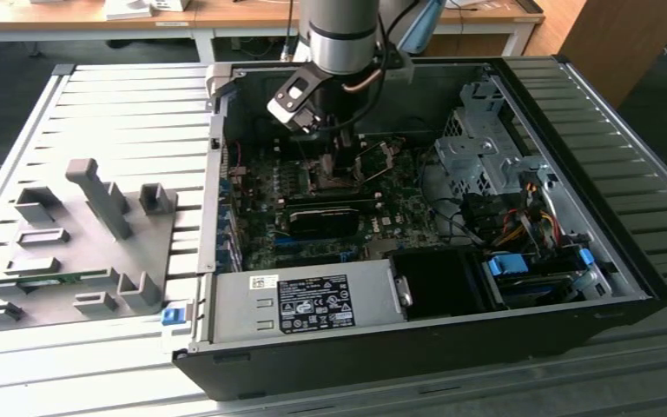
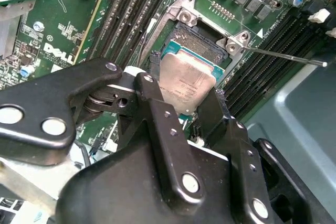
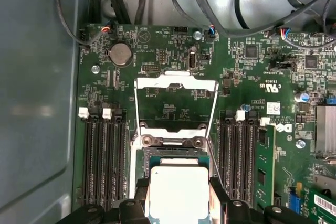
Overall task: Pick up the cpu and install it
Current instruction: 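Place the cpu into insertion slot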
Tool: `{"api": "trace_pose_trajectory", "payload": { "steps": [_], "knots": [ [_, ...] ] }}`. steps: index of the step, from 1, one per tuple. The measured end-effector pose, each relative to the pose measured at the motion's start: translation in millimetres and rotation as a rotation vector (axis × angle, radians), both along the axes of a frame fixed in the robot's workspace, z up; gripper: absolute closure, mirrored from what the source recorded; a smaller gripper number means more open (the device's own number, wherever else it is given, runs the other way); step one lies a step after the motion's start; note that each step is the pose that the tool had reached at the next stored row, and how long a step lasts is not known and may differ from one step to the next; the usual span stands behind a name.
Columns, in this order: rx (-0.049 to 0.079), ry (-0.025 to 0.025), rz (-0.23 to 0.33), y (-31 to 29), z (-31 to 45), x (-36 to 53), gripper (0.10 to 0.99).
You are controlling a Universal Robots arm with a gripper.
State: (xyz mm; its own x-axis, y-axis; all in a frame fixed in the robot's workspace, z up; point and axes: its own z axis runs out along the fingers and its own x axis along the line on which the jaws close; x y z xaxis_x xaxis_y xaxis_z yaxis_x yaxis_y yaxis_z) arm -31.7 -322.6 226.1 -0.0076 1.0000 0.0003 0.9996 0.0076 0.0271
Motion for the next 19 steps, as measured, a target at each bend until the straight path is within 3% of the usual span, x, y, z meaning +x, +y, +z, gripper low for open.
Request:
{"api": "trace_pose_trajectory", "payload": {
  "steps": [10, 19],
  "knots": [
    [0.000, 0.0000, -0.004, 0.8, -10.2, -0.2, 0.553],
    [0.000, 0.0000, -0.018, 1.4, -14.8, -0.9, 0.553]
  ]
}}
